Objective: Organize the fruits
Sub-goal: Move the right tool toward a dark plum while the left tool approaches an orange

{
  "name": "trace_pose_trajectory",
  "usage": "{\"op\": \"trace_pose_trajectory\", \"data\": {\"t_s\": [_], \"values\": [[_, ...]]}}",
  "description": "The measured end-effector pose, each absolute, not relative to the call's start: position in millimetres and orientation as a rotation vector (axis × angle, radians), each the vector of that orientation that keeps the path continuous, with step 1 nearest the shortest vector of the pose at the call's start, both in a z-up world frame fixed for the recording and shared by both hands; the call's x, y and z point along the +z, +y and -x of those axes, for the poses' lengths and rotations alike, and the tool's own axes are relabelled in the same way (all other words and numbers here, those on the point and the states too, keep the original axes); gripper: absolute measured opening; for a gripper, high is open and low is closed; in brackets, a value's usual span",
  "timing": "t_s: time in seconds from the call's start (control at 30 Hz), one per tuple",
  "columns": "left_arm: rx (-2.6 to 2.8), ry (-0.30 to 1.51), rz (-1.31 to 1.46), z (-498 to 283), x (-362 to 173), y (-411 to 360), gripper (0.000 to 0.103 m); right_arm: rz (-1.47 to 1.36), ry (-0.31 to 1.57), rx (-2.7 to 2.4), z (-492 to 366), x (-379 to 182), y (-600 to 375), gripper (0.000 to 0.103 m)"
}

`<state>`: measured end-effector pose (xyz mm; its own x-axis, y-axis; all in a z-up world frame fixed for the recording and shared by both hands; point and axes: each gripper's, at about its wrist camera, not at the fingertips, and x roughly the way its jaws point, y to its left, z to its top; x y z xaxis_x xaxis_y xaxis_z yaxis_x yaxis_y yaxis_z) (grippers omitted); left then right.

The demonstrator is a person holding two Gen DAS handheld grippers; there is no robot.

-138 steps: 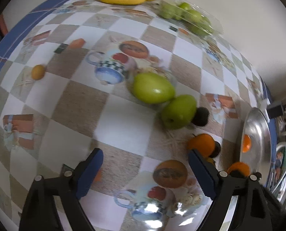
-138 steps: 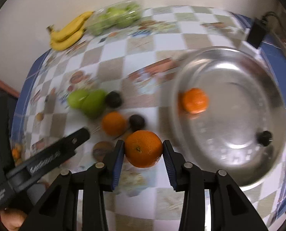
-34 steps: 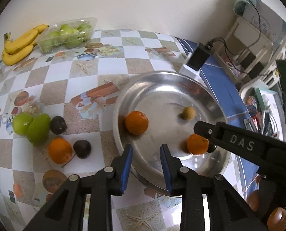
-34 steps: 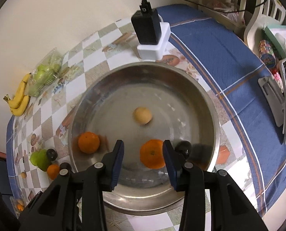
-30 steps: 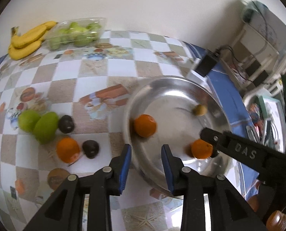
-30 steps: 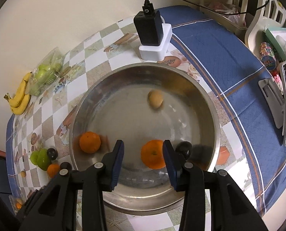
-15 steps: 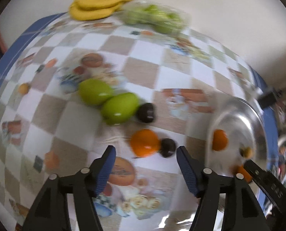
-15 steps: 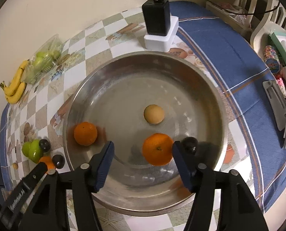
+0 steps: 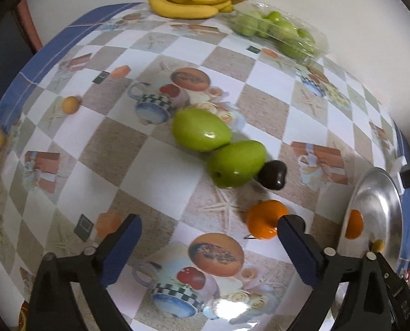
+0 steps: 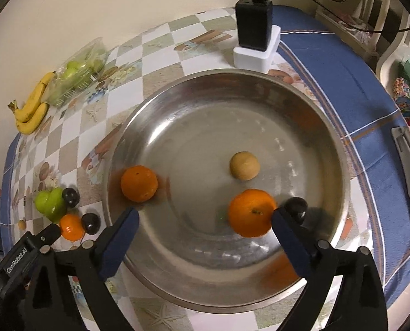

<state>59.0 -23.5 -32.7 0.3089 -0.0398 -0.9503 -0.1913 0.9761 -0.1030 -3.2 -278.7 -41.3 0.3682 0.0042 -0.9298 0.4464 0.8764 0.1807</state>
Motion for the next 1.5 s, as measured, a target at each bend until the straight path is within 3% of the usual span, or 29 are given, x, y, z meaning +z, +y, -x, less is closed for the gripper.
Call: {"op": "trace_pose_trajectory", "data": {"t_s": [0.27, 1.5], "values": [[0.085, 1.229, 0.201, -59, -25, -18, 0.103, -0.429, 1.117, -0.245, 2, -32, -266, 0.103], [0.08, 1.073, 0.23, -96, 3, 55, 0.103, -0.233, 1.128, 0.032, -43, -27, -141, 0.103]]}}
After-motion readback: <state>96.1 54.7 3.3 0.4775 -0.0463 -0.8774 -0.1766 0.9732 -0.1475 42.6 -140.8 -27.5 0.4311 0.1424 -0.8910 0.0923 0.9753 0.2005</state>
